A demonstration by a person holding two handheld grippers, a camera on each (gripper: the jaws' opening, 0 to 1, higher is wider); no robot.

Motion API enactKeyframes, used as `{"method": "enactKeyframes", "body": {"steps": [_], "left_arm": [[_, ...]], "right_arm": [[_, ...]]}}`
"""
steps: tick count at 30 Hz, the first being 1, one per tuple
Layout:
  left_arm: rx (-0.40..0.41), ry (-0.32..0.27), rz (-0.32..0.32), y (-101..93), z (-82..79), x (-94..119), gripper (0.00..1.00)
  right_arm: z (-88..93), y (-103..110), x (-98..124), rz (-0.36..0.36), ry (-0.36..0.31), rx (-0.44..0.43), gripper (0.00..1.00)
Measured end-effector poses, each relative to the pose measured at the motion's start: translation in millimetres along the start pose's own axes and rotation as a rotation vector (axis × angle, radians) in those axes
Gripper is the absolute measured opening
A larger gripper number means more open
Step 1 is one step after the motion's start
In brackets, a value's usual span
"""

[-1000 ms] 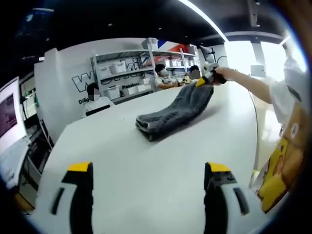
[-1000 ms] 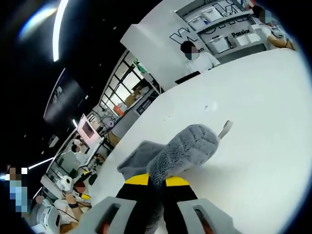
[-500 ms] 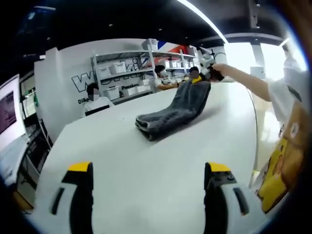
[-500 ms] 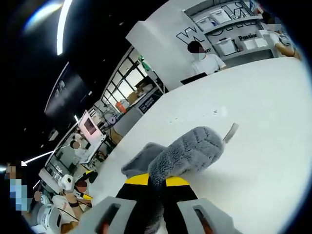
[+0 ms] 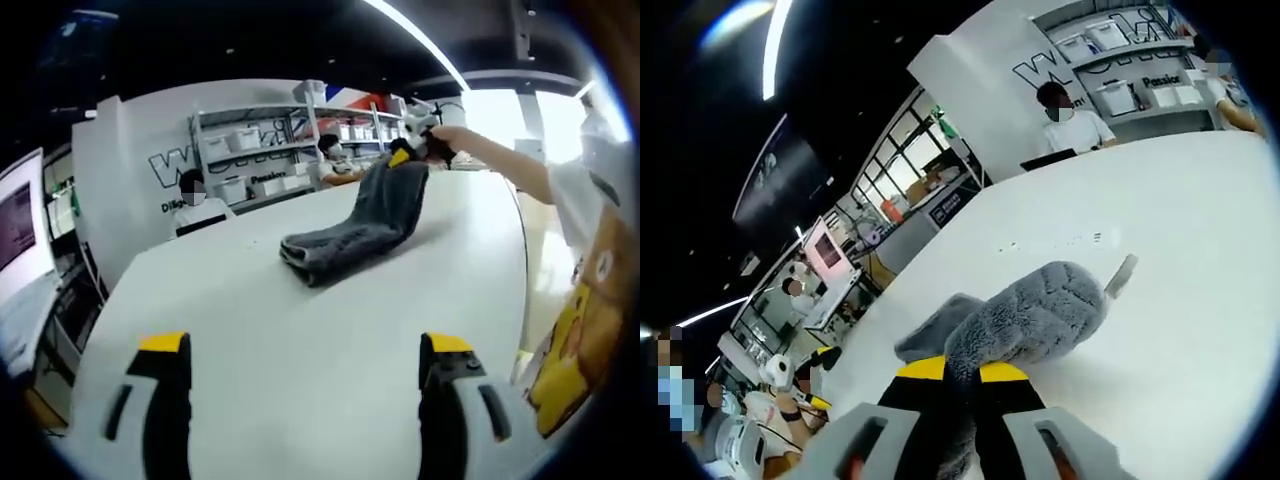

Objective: Fold the towel on the table until its edges align and the towel forms a compact rectangular stack.

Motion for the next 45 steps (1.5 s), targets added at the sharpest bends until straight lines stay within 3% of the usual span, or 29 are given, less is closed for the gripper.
{"method": "enactKeyframes", "body": {"steps": [18, 45], "left_arm": [[0.006, -0.006, 0.003, 0.4, 1.6, -0.4, 0.99], [0.028, -0.002, -0.019, 3.4, 9.4, 4.9, 0.99]], "right_arm": [[-10.1, 23.4, -26.0, -0.007, 0.047, 0.052, 0.08], [-32.4, 40.2, -61.1, -0.036, 0.106, 0.101, 0.08]]}}
Point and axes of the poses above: the point that each gripper's makers call its tool centre point, and the gripper's own axes: x roughly backward along the fingers, y roughly to its left, z roughly out of its underside, the point moved 8 cm from there along x, roughly backward along the fingers, and after that the axes turned 12 degrees about y, right-handed, at the moved point
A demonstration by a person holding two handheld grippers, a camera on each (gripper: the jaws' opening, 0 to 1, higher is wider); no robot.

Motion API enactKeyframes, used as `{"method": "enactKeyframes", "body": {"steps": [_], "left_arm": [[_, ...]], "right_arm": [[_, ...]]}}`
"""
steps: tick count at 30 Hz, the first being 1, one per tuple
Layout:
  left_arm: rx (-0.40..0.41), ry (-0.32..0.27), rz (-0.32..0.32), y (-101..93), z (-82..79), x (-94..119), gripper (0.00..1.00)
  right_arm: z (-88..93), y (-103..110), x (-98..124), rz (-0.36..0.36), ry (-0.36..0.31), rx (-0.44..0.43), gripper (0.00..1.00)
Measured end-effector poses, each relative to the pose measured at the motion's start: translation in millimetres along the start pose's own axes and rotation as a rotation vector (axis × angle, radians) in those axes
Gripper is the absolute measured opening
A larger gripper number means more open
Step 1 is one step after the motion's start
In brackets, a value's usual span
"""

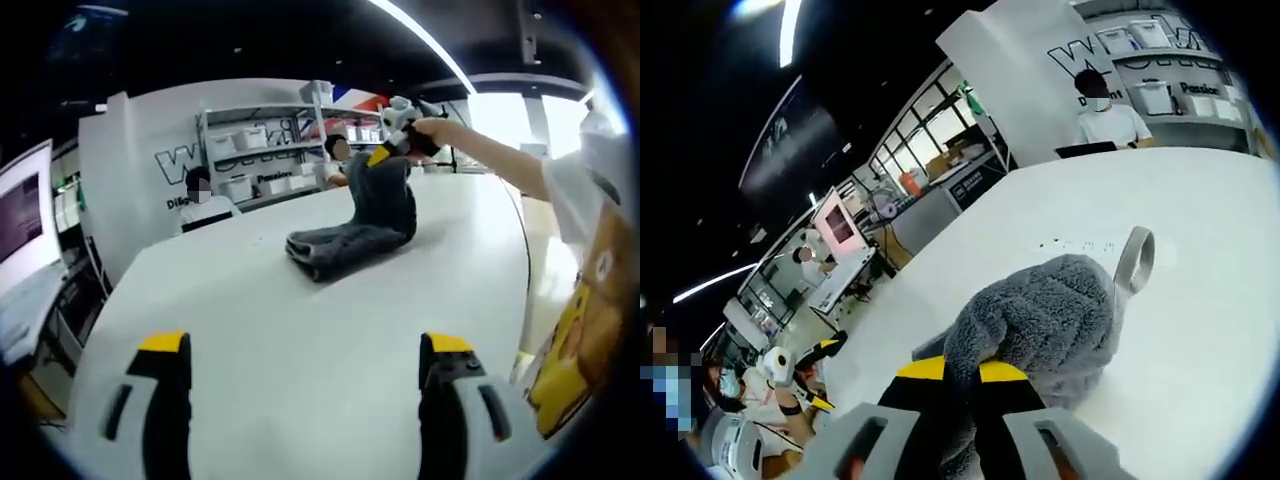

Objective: Fold the towel on the table until its edges align and the towel forms a compact rectangular stack.

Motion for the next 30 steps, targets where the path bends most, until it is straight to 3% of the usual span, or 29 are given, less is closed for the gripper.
{"method": "enactKeyframes", "body": {"steps": [30], "left_arm": [[0.041, -0.006, -0.013, 7.4, 15.0, 4.7, 0.99]], "right_arm": [[-27.3, 16.7, -55.0, -0.008, 0.106, 0.046, 0.08]]}}
Point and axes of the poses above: the point that each gripper's makers call its tool centre point, and the gripper's own axes: x roughly backward along the fingers, y roughly to its left, z roughly out of its underside, the point moved 8 cm from there along x, roughly backward along the fingers, and after that the axes turned 12 degrees about y, right-handed, at the moved point
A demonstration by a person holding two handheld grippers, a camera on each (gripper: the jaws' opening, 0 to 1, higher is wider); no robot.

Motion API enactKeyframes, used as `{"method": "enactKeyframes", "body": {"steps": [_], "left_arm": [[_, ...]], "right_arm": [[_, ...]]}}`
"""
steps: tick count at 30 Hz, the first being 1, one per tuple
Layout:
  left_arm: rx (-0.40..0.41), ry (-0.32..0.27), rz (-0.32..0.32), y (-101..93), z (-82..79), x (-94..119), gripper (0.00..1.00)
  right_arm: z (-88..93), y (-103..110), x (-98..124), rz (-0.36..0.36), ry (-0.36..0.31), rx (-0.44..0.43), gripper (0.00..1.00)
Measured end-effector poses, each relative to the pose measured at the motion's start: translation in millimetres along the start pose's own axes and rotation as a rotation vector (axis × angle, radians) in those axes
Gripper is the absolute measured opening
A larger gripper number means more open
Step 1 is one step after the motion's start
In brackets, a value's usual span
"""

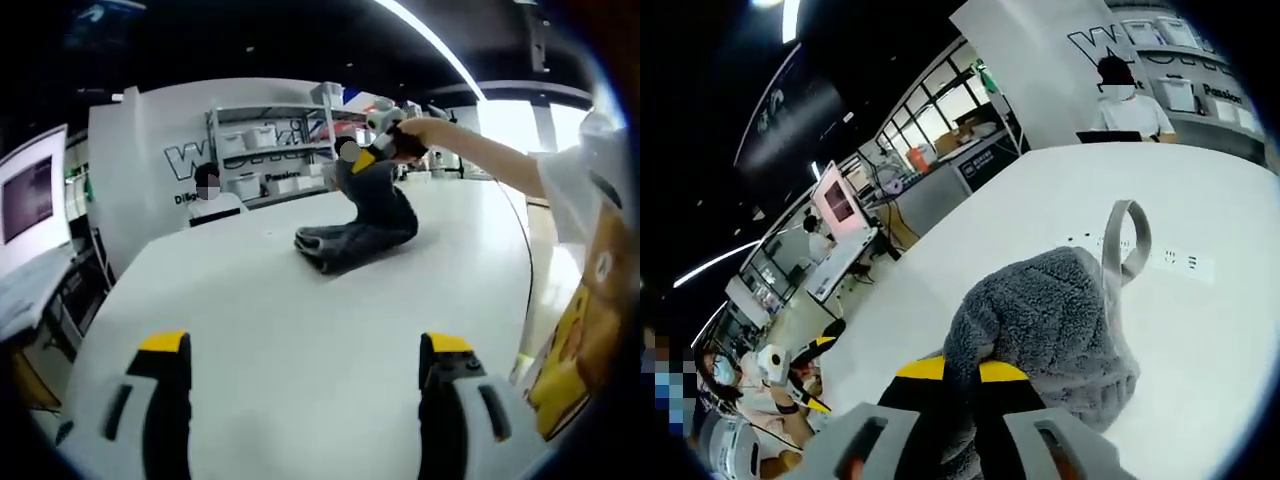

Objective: Fold the towel on the table until its edges align and the towel forms a compact rectangular stack.

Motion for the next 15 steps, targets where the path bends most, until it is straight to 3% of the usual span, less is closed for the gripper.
{"method": "enactKeyframes", "body": {"steps": [15], "left_arm": [[0.012, -0.005, -0.01, 4.4, 4.3, 6.5, 0.99]], "right_arm": [[-8.3, 1.9, -32.3, 0.019, 0.075, 0.006, 0.08]]}}
Point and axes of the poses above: the point that each gripper's makers call its tool centre point, and the gripper's own axes: x roughly backward along the fingers, y roughly to its left, z roughly out of its underside, the point moved 8 cm from there along x, roughly backward along the fingers, and after that the axes turned 12 degrees about y, right-handed, at the moved point
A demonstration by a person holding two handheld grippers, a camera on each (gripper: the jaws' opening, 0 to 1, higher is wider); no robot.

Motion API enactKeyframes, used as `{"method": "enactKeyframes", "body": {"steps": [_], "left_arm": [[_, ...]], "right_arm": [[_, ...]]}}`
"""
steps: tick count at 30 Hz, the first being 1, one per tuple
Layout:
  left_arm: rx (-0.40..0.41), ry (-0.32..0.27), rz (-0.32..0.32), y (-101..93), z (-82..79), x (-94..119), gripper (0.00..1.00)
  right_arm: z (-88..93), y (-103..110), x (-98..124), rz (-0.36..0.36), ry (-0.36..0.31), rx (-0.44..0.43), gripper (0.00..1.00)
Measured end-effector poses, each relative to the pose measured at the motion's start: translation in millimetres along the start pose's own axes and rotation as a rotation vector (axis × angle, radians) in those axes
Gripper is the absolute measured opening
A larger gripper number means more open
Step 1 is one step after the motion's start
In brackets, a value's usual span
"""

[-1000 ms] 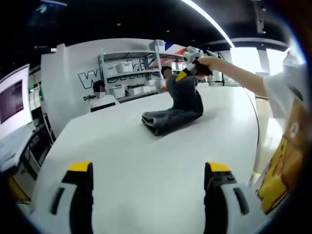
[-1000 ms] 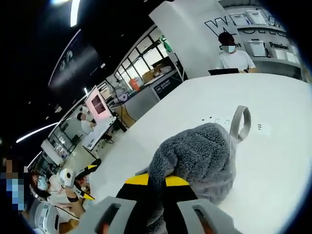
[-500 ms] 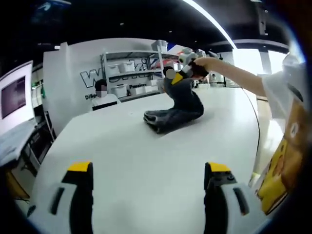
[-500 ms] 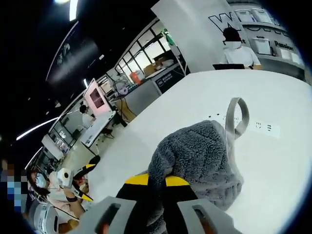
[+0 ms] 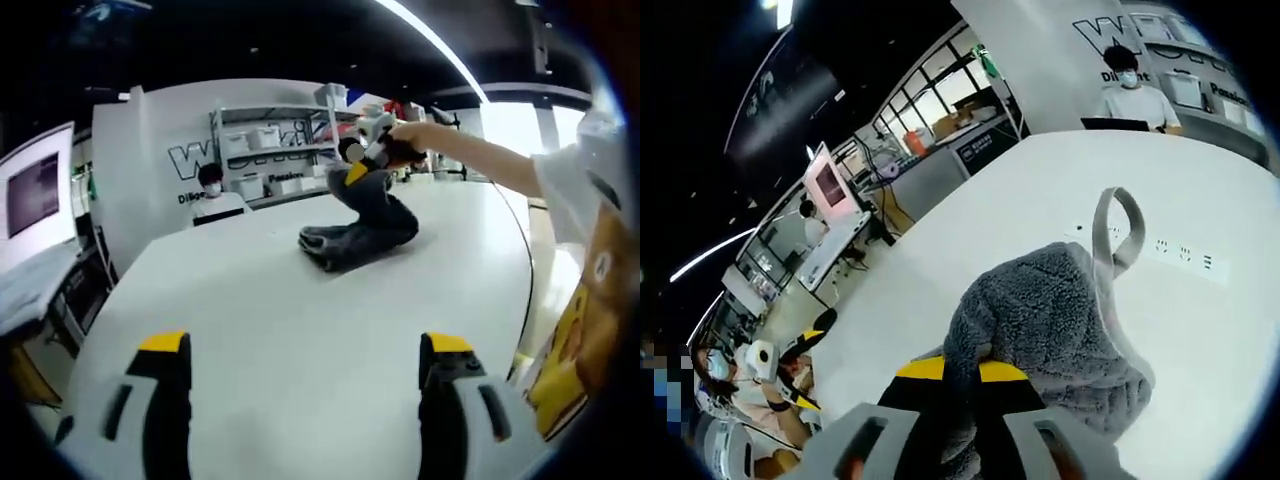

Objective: Fold the towel on the table until its edges align and the towel forms a compact rectangular stack.

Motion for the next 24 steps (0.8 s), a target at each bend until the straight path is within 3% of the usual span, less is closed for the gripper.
{"method": "enactKeyframes", "body": {"steps": [9, 24], "left_arm": [[0.013, 0.002, -0.014, 4.2, 4.4, 4.7, 0.99], [0.023, 0.002, -0.016, 5.1, 10.3, 7.2, 0.99]], "right_arm": [[-7.7, -1.4, -24.9, 0.028, 0.07, 0.015, 0.08], [-8.6, 1.8, -49.6, 0.043, 0.123, 0.013, 0.08]]}}
Point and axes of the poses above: the point that each gripper's makers call its tool centre point, and the gripper's own axes: x roughly backward along the fingers, y roughly to its left, z roughly out of its underside, the point moved 8 cm from there along x, roughly backward along the fingers, and after that the axes turned 12 degrees about y, right-handed, at the moved point
